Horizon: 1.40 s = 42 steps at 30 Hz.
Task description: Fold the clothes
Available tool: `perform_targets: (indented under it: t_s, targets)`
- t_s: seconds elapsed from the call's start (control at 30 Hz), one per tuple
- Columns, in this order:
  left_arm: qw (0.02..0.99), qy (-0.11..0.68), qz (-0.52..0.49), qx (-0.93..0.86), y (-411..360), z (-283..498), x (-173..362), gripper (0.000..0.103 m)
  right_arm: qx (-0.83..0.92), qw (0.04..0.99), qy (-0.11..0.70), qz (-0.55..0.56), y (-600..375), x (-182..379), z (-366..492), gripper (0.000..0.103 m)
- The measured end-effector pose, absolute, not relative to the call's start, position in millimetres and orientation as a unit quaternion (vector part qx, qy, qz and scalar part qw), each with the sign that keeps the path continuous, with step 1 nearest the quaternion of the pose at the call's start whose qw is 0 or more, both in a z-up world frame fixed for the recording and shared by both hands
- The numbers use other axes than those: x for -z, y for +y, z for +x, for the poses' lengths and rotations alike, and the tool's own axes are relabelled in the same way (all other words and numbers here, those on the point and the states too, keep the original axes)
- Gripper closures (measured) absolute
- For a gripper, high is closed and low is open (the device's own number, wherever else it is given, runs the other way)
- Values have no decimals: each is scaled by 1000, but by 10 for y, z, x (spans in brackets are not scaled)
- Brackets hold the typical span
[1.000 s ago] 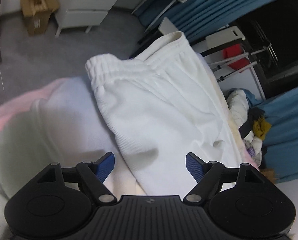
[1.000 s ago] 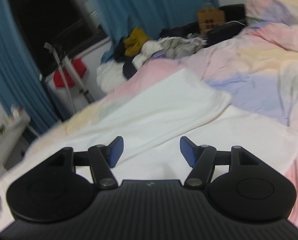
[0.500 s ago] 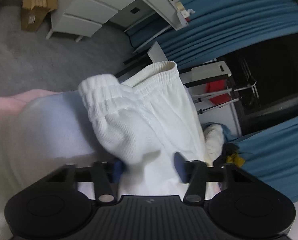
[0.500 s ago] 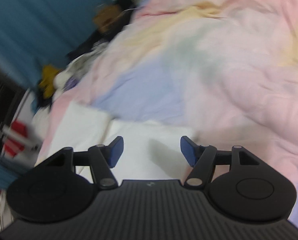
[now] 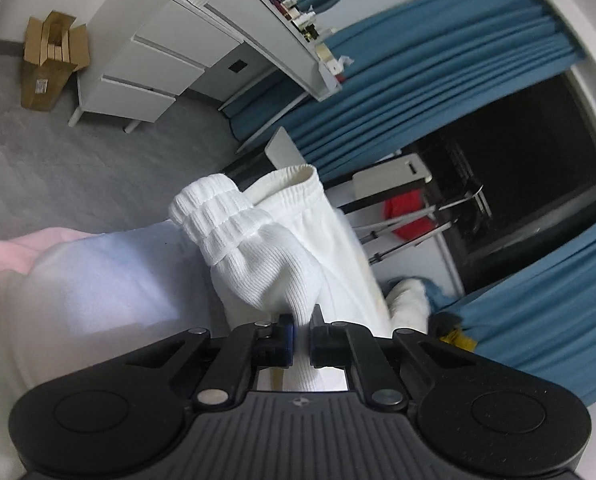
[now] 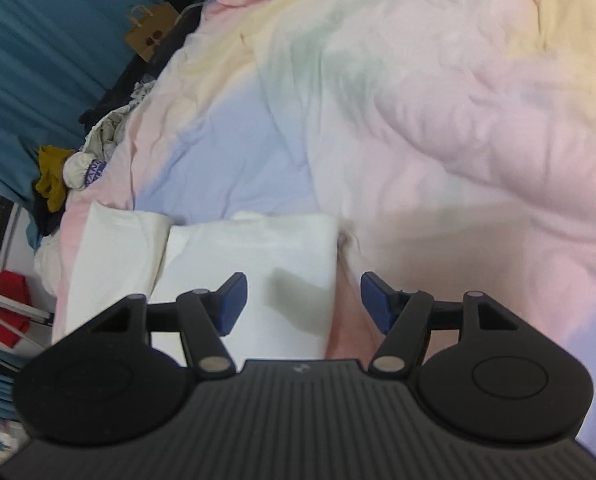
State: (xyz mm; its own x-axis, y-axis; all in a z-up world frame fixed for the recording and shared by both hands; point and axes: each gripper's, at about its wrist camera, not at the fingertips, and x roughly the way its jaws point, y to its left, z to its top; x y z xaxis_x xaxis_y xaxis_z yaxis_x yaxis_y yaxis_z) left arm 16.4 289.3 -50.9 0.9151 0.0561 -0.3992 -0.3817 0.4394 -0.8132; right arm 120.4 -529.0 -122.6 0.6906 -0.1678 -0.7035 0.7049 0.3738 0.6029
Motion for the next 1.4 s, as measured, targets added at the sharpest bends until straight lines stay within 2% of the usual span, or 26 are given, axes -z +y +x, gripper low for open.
perform_targets:
  t_s: [0.13, 0.23, 0.3, 0.33, 0.37, 0.4, 0.53, 0.83, 0.97, 1.17, 1.3, 1.4]
  targets:
    - [832, 159, -516, -130, 2912, 162, 518, 96, 255, 775, 280, 506, -5287, 1310, 1244, 38]
    - [826, 163, -523, -131, 2963, 182, 553, 96, 236, 769, 282, 522, -5285, 1373, 1275, 47]
    - [825, 164, -524, -133, 3018, 206, 591, 96, 225, 766, 283, 532, -5284, 1412, 1293, 63]
    - [825, 164, -524, -133, 3032, 217, 603, 96, 231, 767, 280, 529, -5287, 1402, 1286, 83]
    - [826, 163, -524, -132, 3036, 222, 604, 96, 237, 769, 276, 525, -5291, 1391, 1279, 94]
    - [827, 161, -523, -132, 3037, 224, 602, 96, 243, 771, 273, 522, -5294, 1381, 1272, 96]
    - [836, 143, -515, -125, 3027, 189, 564, 97, 255, 788, 235, 510, -5279, 1224, 1177, 97]
    - [834, 97, -534, -103, 3242, -175, 359, 97, 239, 882, 84, 397, -4862, 307, 820, 98]
    - [841, 113, -520, -99, 3407, -55, 161, 97, 223, 902, 91, 358, -4760, 90, 1028, 98]
    - [843, 138, -511, -98, 3574, 722, -112, 97, 219, 913, 101, 330, -4647, -228, 1865, 98]
    - [848, 162, -495, -100, 3577, 1599, -201, 97, 230, 912, 108, 322, -4639, -372, 2724, 98]
    - [852, 178, -479, -116, 3503, 2304, -181, 97, 246, 916, 128, 288, -4580, -256, 3391, 98]
